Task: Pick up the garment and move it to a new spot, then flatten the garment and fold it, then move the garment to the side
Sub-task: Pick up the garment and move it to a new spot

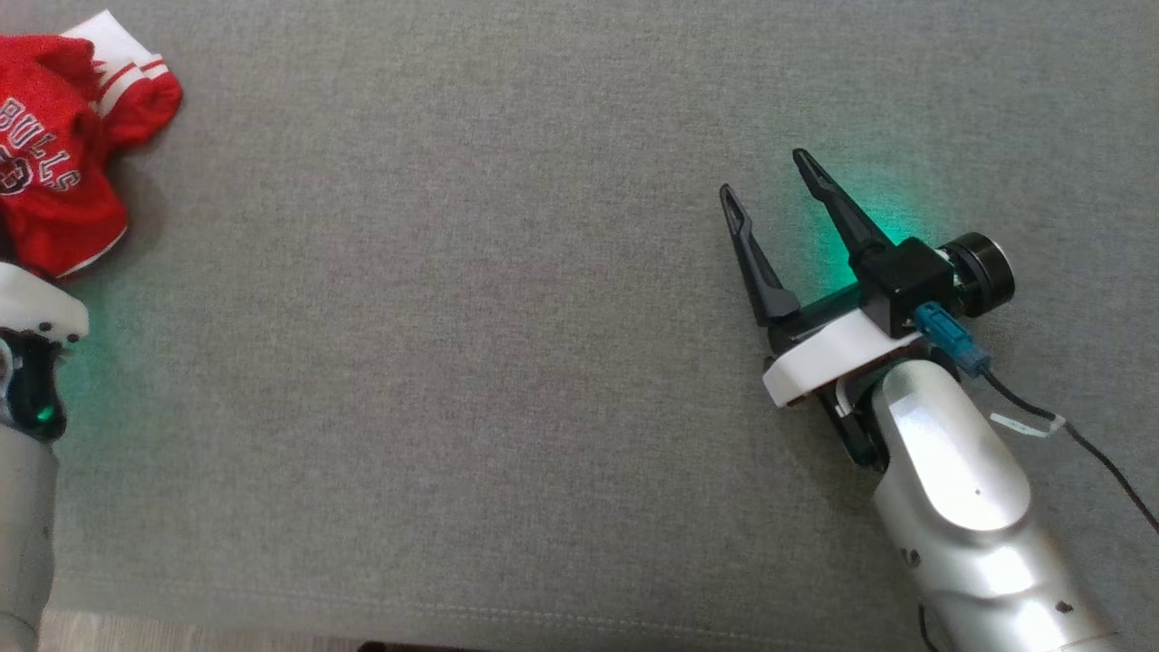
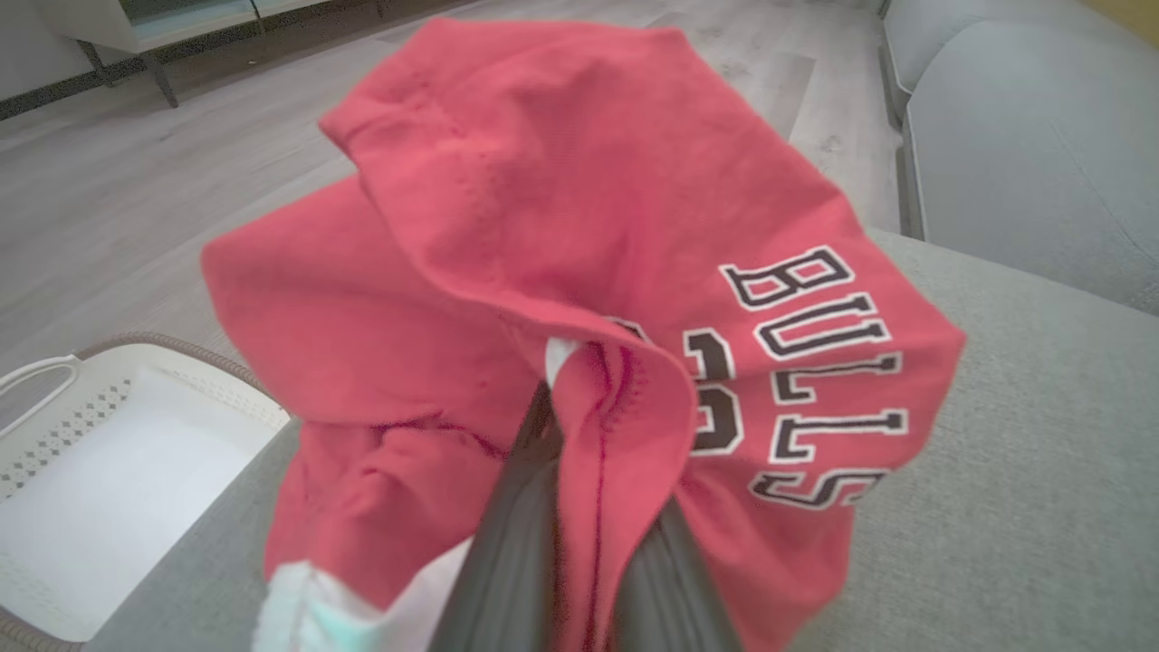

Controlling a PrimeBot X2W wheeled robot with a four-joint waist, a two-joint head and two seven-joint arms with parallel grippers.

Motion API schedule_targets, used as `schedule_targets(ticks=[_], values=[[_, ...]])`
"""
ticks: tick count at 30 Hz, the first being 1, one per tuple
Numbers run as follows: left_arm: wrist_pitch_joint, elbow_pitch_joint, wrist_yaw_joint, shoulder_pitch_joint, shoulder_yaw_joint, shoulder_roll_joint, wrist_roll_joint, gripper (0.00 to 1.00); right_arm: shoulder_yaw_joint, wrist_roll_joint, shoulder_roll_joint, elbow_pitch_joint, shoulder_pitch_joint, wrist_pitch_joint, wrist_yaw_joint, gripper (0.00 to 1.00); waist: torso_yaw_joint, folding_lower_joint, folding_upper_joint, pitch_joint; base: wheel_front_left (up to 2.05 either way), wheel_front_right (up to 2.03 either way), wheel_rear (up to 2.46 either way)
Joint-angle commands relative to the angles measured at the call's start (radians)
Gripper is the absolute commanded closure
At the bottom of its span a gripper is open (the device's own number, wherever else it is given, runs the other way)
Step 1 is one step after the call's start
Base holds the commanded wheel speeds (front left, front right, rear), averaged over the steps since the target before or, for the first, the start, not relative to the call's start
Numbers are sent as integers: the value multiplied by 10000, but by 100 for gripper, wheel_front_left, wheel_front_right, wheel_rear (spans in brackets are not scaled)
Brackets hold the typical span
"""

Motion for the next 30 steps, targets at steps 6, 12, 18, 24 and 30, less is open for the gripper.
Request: schedule_targets(ticks=[6, 12, 18, 24, 30], values=[[-1078, -1010, 18, -826, -671, 1358, 92, 100, -37, 250, 151, -233, 164, -61, 75, 0, -139, -1, 0, -529, 0, 0, 0], [-1421, -2257, 18, -1748, -1476, 1548, 807, 100, -122, 675, 159, -310, 570, -61, 75, 0, -504, -1, 0, -1368, 0, 0, 0], [-1447, -3462, 18, -2021, -2080, 908, 1053, 100, -59, 1160, 160, -457, 1025, -61, 75, 0, -1310, -1, 0, -2046, 0, 0, 0], [-1450, -4093, 18, -1455, -2757, -369, 931, 100, 31, 1431, 161, -631, 1286, -61, 75, 0, -2401, -1, 0, -2394, 0, 0, 0], [-1451, -4031, 18, -494, -3244, -2073, 629, 100, 157, 1555, 161, -690, 1465, -61, 75, 0, -3391, -1, 0, -2508, 0, 0, 0]])
